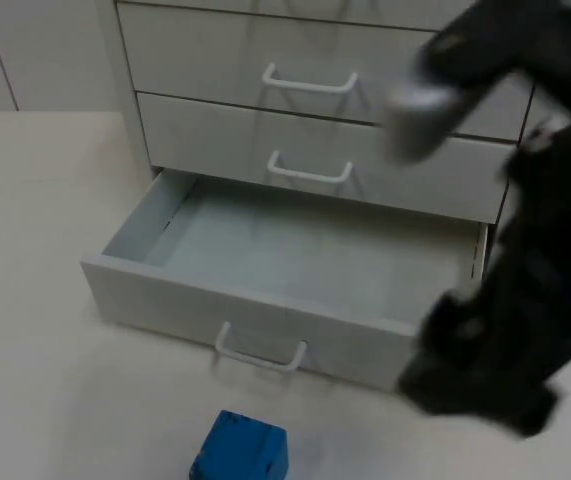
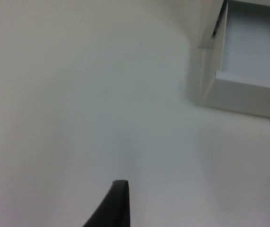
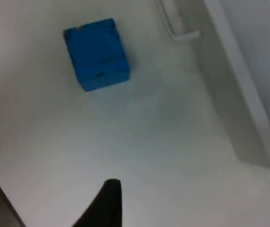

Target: Open the drawer with the left hand, place the block into the drawer with the right hand, then close the drawer with the left hand.

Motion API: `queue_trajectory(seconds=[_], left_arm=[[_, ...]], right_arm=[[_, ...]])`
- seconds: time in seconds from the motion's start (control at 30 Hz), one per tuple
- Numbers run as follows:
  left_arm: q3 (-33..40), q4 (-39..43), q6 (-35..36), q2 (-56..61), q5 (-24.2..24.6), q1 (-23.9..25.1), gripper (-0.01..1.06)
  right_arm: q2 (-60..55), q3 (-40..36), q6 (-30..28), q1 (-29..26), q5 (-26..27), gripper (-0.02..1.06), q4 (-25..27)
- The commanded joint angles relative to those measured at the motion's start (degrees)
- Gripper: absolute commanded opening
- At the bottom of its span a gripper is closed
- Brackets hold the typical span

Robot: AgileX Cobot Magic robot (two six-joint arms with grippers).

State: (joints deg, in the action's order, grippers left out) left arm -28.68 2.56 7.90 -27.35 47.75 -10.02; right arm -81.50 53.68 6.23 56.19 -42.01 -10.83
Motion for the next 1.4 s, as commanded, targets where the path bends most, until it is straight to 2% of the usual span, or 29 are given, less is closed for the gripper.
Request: queue_trajectory(seconds=[0.0, 0.27, 0.57, 0.87, 1.03, 1.13, 1.37], left_arm=[[0.1, 0.7, -0.3, 0.3, 0.4, 0.1, 1.04], [0.1, 1.3, -0.3, 0.3, 0.5, 0.1, 1.04], [0.1, 2.0, -0.3, 0.3, 0.5, 0.1, 1.04], [0.1, 2.2, -0.3, 0.3, 0.4, 0.1, 1.04], [0.1, 2.4, -0.3, 0.3, 0.4, 0.1, 1.04], [0.1, 2.4, -0.3, 0.3, 0.4, 0.1, 1.04], [0.1, 2.4, -0.3, 0.3, 0.4, 0.1, 1.04]], right_arm=[[-5.2, 2.4, 3.3, 3.2, 2.7, 1.05, -2.8], [-20.4, 11.2, 4.9, 7.5, 5.8, 1.05, -2.6], [-29.0, 16.2, 6.4, 9.8, 6.7, 1.05, -2.4], [-33.5, 16.7, 6.4, 9.7, 9.1, 0.99, -2.8], [-35.0, 17.2, 8.2, 9.7, 10.4, 0.99, -5.3], [-35.0, 17.3, 10.7, 9.7, 11.0, 0.99, -9.2], [-35.1, 17.3, 10.9, 9.7, 11.1, 0.99, -9.5]])
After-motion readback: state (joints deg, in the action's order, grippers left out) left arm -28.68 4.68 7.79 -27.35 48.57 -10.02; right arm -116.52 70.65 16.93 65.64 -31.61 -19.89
